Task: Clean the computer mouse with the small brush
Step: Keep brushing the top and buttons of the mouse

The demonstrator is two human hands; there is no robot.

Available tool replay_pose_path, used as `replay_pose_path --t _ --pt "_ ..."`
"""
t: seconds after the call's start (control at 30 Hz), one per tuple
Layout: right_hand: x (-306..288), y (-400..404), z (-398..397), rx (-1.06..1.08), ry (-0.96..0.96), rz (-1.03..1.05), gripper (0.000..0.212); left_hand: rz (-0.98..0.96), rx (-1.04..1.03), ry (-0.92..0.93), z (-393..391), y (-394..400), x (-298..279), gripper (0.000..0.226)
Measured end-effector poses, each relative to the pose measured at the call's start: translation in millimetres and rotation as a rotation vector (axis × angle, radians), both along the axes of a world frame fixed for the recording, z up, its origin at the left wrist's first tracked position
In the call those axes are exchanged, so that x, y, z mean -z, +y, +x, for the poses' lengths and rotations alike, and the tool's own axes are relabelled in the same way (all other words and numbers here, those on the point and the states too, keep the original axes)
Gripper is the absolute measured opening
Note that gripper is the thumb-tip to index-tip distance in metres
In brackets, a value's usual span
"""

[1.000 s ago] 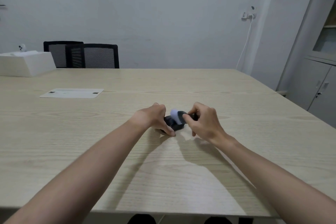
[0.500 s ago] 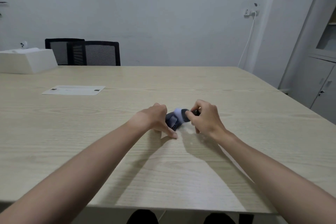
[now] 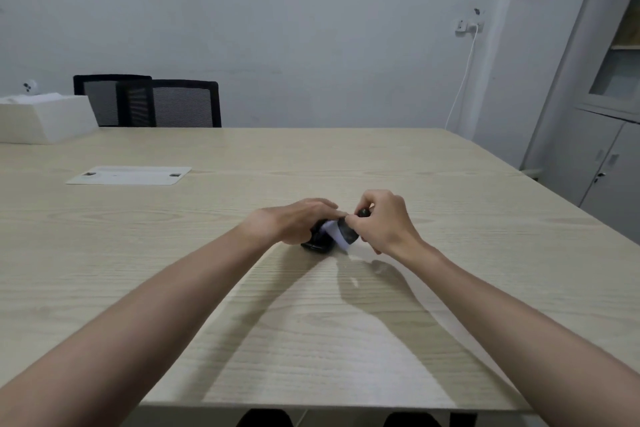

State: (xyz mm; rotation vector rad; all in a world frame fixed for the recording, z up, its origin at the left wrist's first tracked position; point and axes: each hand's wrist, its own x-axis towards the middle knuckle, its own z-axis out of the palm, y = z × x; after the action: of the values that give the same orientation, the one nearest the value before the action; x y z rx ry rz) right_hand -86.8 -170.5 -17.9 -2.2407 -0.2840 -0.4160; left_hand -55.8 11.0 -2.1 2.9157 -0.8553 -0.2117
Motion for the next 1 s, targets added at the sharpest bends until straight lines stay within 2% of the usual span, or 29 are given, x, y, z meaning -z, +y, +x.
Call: replay_pose_path --t 0.1,0.3,0.47,0.63,0.8,0.93,1.0 --pt "5 -5 1 0.049 -0.047 -0.088 0.012 0.030 -0.012 -0.007 11 4 6 0.081" --pt "10 8 -5 -0.050 -0.047 -0.009 0.014 0.109 -0.098 0.055 15 5 -10 0.078" --pt "5 -3 3 0.047 -0.031 -0.061 0.012 0.187 -0.193 0.077 17 8 -20 0.062" --pt "-3 0 -6 -0.022 0.008 0.112 0.012 0.161 -0.296 0.105 20 19 -17 0.056" --pt "2 9 -6 -0.066 0.062 0.060 0.012 0.159 -0.280 0.111 16 18 -16 0.052" --pt "3 6 3 0.042 0.003 0.005 0.013 0.181 -0.268 0.115 10 17 -16 0.048" --pt "1 8 -1 0.029 -0.044 0.002 0.014 0.186 -0.267 0.116 8 17 -17 0.051"
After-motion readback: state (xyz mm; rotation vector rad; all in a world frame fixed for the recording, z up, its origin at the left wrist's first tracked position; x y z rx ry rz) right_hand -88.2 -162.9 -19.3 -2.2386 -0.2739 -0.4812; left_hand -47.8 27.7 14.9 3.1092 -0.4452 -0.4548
